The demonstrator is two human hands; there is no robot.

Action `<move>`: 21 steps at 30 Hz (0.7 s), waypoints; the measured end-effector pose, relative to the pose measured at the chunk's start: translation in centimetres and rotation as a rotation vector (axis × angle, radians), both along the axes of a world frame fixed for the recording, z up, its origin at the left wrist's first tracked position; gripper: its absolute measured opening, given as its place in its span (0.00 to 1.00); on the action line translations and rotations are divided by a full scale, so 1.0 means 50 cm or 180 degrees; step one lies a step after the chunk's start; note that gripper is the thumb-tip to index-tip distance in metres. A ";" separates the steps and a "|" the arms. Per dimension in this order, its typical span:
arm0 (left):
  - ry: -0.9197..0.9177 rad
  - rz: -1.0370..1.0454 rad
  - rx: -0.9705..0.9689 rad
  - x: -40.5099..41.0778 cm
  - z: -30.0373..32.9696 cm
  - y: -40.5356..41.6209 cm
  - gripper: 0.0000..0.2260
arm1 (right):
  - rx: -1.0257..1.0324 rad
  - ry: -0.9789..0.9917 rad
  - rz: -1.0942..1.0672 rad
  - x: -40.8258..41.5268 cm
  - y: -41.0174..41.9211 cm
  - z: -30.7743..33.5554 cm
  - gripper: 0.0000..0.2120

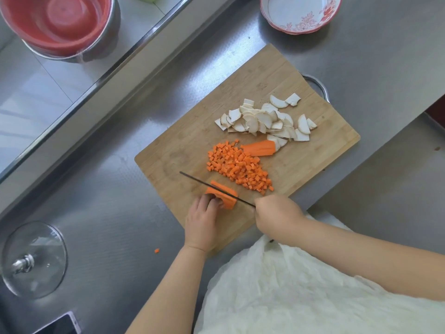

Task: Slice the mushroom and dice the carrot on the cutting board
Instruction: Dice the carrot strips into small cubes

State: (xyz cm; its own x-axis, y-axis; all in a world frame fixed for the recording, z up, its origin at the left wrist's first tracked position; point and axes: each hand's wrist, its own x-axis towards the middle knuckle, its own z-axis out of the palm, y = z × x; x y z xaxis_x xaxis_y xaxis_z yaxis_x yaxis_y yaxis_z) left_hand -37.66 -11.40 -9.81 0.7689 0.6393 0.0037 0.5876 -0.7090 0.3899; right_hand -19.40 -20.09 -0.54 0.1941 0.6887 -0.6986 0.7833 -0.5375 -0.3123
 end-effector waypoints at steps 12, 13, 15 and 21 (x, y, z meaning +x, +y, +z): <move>-0.0100 0.0019 -0.0086 0.006 -0.018 0.017 0.06 | -0.0229 -0.0020 0.0232 -0.015 0.010 0.011 0.10; -0.0117 0.0028 -0.0087 0.006 -0.018 0.017 0.06 | -0.0259 -0.0029 0.0256 -0.016 0.011 0.010 0.10; -0.0170 0.0060 -0.0074 0.005 -0.021 0.015 0.05 | -0.0341 -0.0060 0.0281 -0.020 0.012 0.009 0.09; -0.0446 0.0108 0.0000 0.007 -0.026 0.012 0.07 | -0.0557 -0.0013 0.0077 -0.030 0.029 0.001 0.11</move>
State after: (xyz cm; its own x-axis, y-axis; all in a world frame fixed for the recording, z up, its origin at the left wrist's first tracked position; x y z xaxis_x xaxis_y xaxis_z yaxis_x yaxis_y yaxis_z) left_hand -37.31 -10.80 -11.12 0.7389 0.6649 0.1095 0.5511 -0.6897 0.4697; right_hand -20.92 -18.65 -0.50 0.1818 0.5612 -0.8075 0.7978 -0.5643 -0.2125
